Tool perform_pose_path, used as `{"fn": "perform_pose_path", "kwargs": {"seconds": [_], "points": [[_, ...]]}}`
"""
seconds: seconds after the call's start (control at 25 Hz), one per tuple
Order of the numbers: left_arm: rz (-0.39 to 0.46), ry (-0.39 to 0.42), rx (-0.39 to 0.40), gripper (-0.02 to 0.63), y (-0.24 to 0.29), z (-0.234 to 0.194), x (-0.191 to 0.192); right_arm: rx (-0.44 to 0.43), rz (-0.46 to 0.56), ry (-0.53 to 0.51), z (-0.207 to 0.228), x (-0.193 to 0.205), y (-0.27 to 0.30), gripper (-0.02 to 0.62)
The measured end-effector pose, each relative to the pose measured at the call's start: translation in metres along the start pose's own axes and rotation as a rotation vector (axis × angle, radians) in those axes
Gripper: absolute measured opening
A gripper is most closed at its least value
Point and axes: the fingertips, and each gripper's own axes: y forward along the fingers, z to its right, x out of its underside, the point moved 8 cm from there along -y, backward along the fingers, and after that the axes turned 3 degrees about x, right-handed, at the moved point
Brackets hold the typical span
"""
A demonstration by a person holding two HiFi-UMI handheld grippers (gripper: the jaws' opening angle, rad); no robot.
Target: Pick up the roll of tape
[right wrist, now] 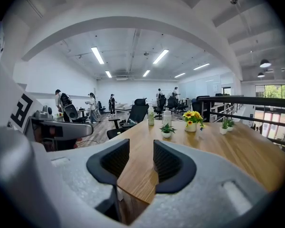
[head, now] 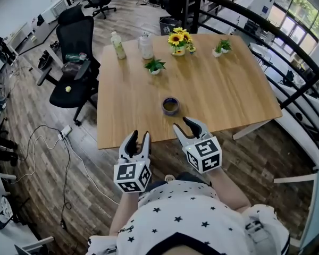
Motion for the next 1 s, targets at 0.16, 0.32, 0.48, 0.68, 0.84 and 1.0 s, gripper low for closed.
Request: {"fn": "perform_pose_path", "kwargs": {"seconds": [0.16,0.32,0.48,0.68,0.84,1.0], "points": [[0.000,-0.005,-0.009,0.150,0.007,-0.003,-0.001,-0.001,-0.012,0.001,0.008,0.001,0.010,0.141],[-0.008,-0.014,-0.019,0.150,0.013,-0.007,0.001,0.003,-0.027,0.000,0.015,0.004,0.020,0.141],[-0.025,-0.021,-0.028,0.150,0.019,-0.011,0.006,0.007,-0.043,-0.001,0.021,0.008,0.031,0.141],[-0.045,-0.031,-0.028,0.150,0.034,-0.018,0.011,0.020,-0.066,0.011,0.032,0.016,0.048,0.141],[-0.063,-0.039,-0.022,0.150,0.051,-0.027,0.012,0.033,-0.096,0.018,0.041,0.022,0.065,0.141],[-0.079,-0.037,-0.012,0.150,0.069,-0.037,0.011,0.050,-0.126,0.027,0.051,0.027,0.083,0.141]]}}
